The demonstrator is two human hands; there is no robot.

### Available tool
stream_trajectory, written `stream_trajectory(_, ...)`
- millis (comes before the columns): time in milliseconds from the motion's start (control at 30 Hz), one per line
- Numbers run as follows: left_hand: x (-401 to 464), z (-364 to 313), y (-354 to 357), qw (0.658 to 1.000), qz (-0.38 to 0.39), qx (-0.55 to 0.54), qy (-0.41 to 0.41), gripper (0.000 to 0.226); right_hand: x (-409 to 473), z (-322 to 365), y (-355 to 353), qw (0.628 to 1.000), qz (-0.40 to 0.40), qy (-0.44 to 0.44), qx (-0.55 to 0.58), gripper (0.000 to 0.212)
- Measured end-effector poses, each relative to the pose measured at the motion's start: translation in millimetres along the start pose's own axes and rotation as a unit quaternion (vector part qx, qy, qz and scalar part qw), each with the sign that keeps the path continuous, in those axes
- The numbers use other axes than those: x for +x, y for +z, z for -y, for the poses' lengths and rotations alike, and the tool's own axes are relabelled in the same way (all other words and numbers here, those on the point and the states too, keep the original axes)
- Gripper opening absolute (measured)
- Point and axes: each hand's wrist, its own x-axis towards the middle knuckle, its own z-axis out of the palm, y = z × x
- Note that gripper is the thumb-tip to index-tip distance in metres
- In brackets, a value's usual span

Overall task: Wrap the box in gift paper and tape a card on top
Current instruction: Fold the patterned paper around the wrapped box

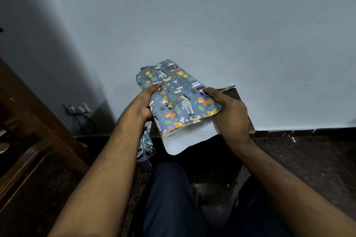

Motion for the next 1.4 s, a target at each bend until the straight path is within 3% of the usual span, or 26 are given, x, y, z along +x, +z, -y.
stream_trajectory(67, 1, -1, -3, 1.0, -0.007, 0.001, 0.007, 0.028, 1, -3, -2, 0.999, 0.037, 0.0, 0.007, 0.054)
stream_trajectory(167, 1, 1, -13, 0.999, -0.006, -0.009, 0.036, 0.03, 10, -14, -14, 0.983, 0.17, -0.06, 0.018, 0.061)
stream_trajectory(267, 2, 6, -22, 0.994, -0.026, -0.019, 0.105, 0.045, 17, -25, -28, 0.924, 0.376, -0.065, 0.009, 0.077)
stream_trajectory(333, 0, 9, -22, 0.987, -0.051, -0.021, 0.15, 0.055, 19, -33, -30, 0.895, 0.443, -0.044, 0.038, 0.083)
stream_trajectory(400, -2, 13, -20, 0.984, -0.048, -0.029, 0.167, 0.062, 19, -38, -26, 0.912, 0.4, -0.028, 0.092, 0.066)
stream_trajectory(467, -4, 16, -16, 0.983, -0.032, -0.037, 0.175, 0.063, 20, -39, -20, 0.94, 0.301, 0.027, 0.157, 0.059)
stream_trajectory(567, -11, 25, -8, 0.98, 0.005, -0.009, 0.197, 0.054, 27, -37, -11, 0.944, 0.229, 0.091, 0.217, 0.044)
stream_trajectory(700, -18, 41, 3, 0.964, 0.042, 0.061, 0.256, 0.064, 37, -31, -3, 0.944, 0.278, 0.081, 0.157, 0.046)
stream_trajectory(800, -21, 49, 7, 0.95, 0.044, 0.074, 0.301, 0.08, 48, -29, 2, 0.954, 0.249, 0.076, 0.148, 0.046)
stream_trajectory(967, -37, 51, 18, 0.931, 0.047, 0.118, 0.344, 0.084, 79, -18, 1, 0.948, 0.237, 0.092, 0.19, 0.047)
stream_trajectory(1133, -39, 48, 29, 0.924, 0.062, 0.148, 0.348, 0.094, 98, -7, 1, 0.908, 0.238, 0.124, 0.322, 0.05)
stream_trajectory(1400, -23, 52, 23, 0.911, 0.05, 0.216, 0.348, 0.071, 90, -18, 6, 0.911, 0.198, 0.138, 0.335, 0.056)
